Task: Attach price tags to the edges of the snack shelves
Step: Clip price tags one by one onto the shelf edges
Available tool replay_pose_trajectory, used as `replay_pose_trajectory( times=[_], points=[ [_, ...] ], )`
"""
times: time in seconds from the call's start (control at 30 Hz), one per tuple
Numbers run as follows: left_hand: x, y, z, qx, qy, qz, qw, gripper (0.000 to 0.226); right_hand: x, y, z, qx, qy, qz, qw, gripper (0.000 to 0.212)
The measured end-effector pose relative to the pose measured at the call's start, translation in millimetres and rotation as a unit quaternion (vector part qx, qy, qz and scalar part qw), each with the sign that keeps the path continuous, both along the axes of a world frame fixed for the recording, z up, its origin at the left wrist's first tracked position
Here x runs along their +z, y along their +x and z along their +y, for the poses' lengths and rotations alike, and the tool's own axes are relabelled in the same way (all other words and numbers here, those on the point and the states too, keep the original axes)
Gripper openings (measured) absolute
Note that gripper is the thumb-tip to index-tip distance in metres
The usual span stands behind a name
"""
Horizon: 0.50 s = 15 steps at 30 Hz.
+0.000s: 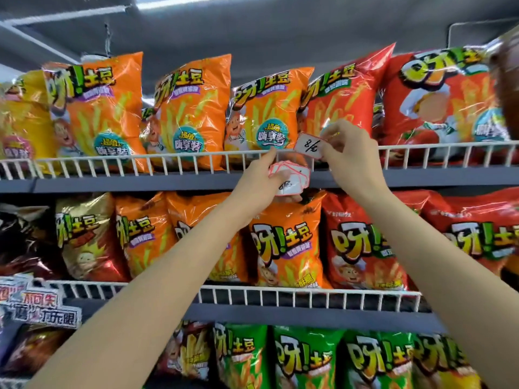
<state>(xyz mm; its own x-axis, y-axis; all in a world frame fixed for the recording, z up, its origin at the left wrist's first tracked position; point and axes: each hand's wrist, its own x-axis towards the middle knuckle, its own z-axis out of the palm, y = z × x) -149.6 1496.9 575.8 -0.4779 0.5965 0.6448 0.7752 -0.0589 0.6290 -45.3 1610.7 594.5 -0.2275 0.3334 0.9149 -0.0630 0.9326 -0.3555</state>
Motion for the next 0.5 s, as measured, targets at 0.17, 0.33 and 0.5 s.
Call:
replay_pose_trajectory(
  times=[0.17, 0.33, 0.5],
  points=[
    [-2, 2, 5, -0.018, 0.042, -0.03, 0.999, 0.046, -3, 9, 2, -0.017, -0.003, -0.003, 1.0, 0.008],
    [-2, 5, 6, -0.047, 0.046, -0.094, 0.993, 0.041, -5, 13, 3, 0.01, -0.012, -0.012, 1.0, 0.011],
    [-6, 3, 4, -0.053, 0.028, -0.075, 0.995, 0.047, 1, 9, 0, -0.003, 0.032, -0.017, 0.999, 0.012]
  ],
)
